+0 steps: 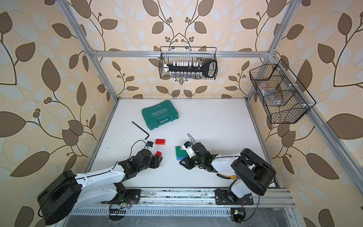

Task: Assemble a small pinwheel with lego
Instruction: Move the lego brick at the center of the board, then pick up the lego brick from the center of the board.

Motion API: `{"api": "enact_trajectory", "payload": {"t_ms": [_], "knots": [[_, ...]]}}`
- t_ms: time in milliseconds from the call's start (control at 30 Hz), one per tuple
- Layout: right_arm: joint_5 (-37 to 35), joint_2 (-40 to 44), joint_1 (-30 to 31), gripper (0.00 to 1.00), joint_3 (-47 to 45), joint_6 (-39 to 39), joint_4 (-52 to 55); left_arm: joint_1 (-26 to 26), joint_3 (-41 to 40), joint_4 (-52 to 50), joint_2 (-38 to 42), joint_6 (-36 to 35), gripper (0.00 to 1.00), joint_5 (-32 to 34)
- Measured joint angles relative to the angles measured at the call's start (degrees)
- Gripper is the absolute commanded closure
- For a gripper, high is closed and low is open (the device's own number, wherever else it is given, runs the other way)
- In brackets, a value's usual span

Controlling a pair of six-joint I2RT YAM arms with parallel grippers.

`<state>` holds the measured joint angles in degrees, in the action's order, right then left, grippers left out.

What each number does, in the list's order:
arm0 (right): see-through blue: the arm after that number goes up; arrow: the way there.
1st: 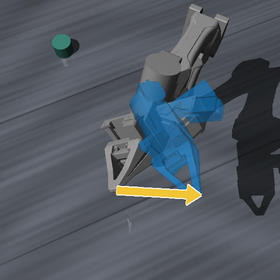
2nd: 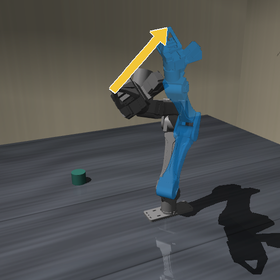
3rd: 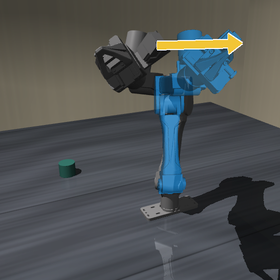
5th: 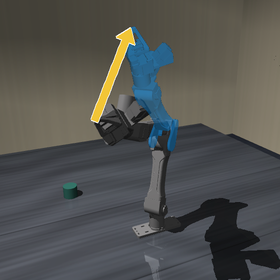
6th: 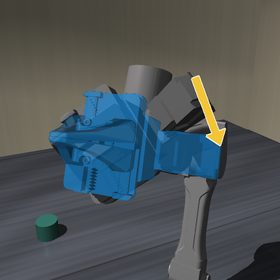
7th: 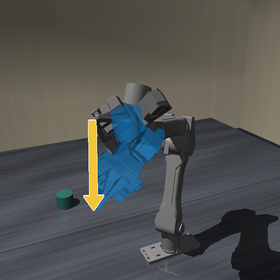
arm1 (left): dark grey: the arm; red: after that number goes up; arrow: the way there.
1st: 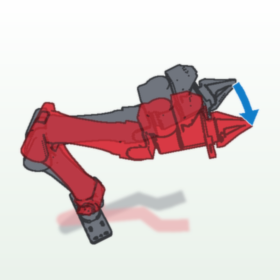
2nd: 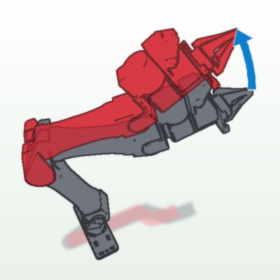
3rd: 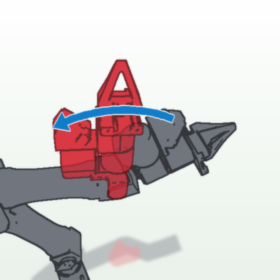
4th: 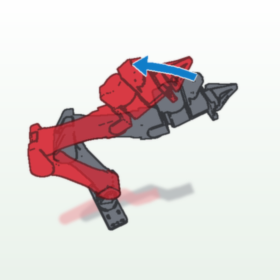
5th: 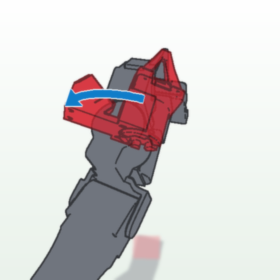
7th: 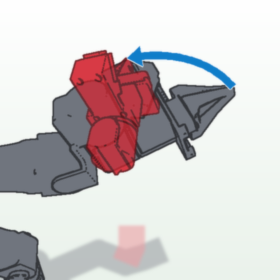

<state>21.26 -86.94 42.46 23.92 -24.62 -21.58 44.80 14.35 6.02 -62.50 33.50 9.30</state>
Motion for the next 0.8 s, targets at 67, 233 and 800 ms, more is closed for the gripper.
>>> {"api": "enact_trajectory", "payload": {"t_ms": [67,233,800], "knots": [[0.31,-0.13,0.0,0.63,0.0,0.02,-0.26,0.66,0.0,-0.31,-0.04,0.11,0.47,0.33],[0.42,0.26,-0.07,0.63,-0.04,0.0,0.26,2.93,0.02,-1.51,-0.02,2.78,0.48,4.15],[-0.09,9.27,-0.07,0.63,-1.95,0.44,7.28,9.33,-0.13,0.15,-2.82,5.99,0.73,13.84]]}}
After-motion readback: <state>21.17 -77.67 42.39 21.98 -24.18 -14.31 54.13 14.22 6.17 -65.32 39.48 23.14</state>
